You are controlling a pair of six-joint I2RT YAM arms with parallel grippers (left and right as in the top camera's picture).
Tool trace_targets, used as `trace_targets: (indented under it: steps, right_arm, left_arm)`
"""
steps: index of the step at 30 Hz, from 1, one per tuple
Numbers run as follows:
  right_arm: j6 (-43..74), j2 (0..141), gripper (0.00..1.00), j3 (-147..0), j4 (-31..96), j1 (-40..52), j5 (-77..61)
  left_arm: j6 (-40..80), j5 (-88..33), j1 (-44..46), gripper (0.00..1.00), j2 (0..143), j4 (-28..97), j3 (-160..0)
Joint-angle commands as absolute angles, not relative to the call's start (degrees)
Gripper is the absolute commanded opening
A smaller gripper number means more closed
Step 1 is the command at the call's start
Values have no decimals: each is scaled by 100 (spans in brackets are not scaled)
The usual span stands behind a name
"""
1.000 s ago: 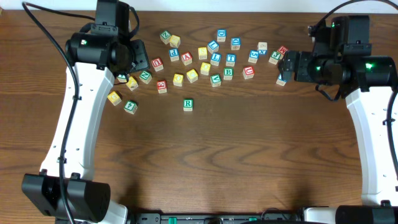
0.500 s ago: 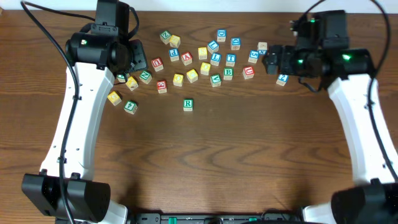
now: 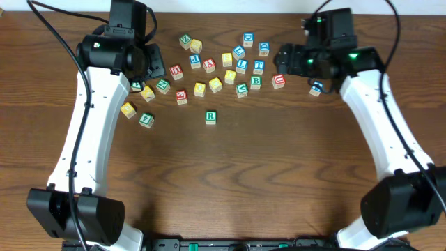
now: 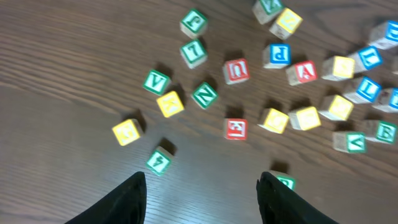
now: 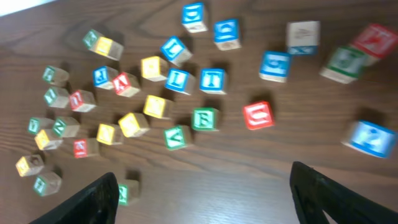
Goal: Spell out ROBOT
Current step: 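Move the right gripper over the pile and grasp the yellow O block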
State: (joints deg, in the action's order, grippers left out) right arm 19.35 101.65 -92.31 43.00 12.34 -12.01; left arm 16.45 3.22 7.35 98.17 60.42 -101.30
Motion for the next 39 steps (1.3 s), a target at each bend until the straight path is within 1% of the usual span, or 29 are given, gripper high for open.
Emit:
trace_targets:
  steps: [1, 5, 8, 13, 15, 23, 30, 31, 33, 37, 39]
  right_arm:
    - [2303, 10501, 82, -9437, 4075, 1584, -1236]
    - [2403, 11111, 81, -10071, 4112, 1859, -1210]
    - [2443, 11795, 80, -10951, 4423, 2034, -1157]
    - [2646, 12816, 74, -12309, 4984, 2292, -604]
    - [2762, 13063, 72, -12556, 5050, 2399, -403]
    - [3336, 13570, 68, -12597, 4993, 2797, 161]
    - [3592, 13760, 59, -12586, 4969, 2954, 515]
    - [3642, 13797, 56, -12586, 4969, 2971, 574]
    - [3642, 13874, 53, -12584, 4956, 2995, 591]
    - [3642, 13976, 49, -12584, 4952, 3011, 589]
    - [3642, 14009, 49, -12582, 4954, 3011, 589]
  left_arm:
    - [1592, 803, 554, 57, 9876, 6084, -10175]
    - [1592, 847, 279, 57, 9876, 6108, -10175]
    - [1592, 845, 16, 57, 9876, 6110, -10175]
    - [1594, 843, -298, 57, 9876, 6149, -10175]
    - [1594, 843, -362, 57, 9876, 6158, -10175]
    - [1597, 843, -384, 56, 9876, 6237, -10173]
    - [1597, 840, -384, 56, 9876, 6267, -10173]
    - [1597, 840, -384, 56, 9876, 6272, -10173]
    - [1597, 840, -384, 56, 9876, 6278, -10173]
    - [1597, 838, -384, 57, 9876, 6278, -10169]
    - [1599, 838, -384, 57, 9876, 6278, -10169]
